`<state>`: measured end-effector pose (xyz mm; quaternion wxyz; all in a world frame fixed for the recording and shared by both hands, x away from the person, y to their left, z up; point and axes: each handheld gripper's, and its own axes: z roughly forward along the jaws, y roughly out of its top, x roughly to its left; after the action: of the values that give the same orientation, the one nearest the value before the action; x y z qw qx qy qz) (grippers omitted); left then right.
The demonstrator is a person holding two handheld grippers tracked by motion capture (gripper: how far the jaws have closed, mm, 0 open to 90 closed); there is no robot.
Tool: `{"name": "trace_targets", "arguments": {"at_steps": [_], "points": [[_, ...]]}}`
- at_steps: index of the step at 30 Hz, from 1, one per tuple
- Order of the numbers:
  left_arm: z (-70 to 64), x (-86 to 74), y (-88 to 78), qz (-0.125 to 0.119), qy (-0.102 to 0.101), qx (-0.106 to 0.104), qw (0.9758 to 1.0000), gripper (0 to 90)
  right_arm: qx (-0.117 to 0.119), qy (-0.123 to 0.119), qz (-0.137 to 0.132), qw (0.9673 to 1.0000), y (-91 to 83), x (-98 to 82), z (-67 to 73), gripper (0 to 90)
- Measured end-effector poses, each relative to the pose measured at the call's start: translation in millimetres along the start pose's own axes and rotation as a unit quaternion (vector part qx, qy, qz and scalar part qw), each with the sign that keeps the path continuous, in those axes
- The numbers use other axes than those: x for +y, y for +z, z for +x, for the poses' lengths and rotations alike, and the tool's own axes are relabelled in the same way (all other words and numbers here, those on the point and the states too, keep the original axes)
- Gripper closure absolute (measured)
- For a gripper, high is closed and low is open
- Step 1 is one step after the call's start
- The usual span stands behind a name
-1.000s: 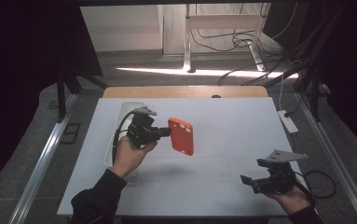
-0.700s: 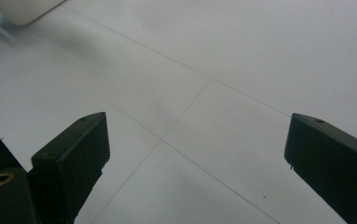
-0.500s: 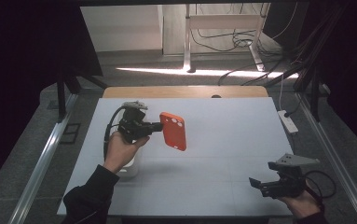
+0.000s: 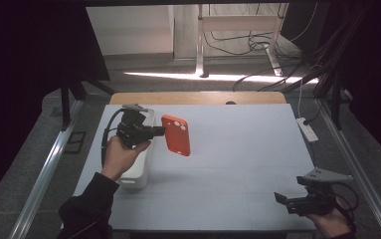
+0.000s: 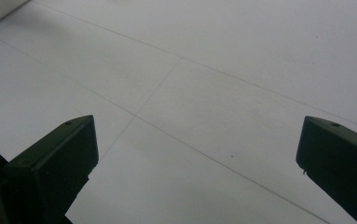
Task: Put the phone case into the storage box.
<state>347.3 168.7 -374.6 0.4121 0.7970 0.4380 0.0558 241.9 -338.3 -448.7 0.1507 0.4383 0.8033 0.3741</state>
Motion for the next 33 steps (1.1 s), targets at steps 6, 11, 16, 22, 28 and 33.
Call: {"name": "trace_targets", "arguments": {"at_steps": [6,11,16,22,28,33], "points": [[5.8,2.7,-9.2,-0.002,-0.005,0.011,0.9999,89.2,-0.007,0.010,-0.001,0.9999,-5.8,-7.2,-3.9,0.0],[10.4,4.8,-15.2,-0.004,-0.010,0.019,0.9998,89.2,-0.008,0.015,-0.003,0.9999,-8.5,-11.8,-6.0,0.0],[14.6,6.1,-19.8,-0.003,-0.011,0.026,0.9996,89.2,-0.012,0.018,-0.006,0.9998,-9.8,-14.1,-6.5,0.0],[20.6,7.0,-27.2,-0.004,-0.016,0.037,0.9992,89.2,-0.014,0.023,-0.006,0.9996,-10.0,-14.8,-7.3,0.0],[28.8,7.3,-34.0,-0.005,-0.022,0.049,0.9985,89.2,-0.013,0.022,-0.003,0.9997,-9.5,-14.7,-7.2,0.0],[35.3,7.6,-38.1,-0.005,-0.028,0.058,0.9979,89.2,-0.012,0.022,-0.003,0.9997,-9.0,-14.7,-7.3,0.0]]}}
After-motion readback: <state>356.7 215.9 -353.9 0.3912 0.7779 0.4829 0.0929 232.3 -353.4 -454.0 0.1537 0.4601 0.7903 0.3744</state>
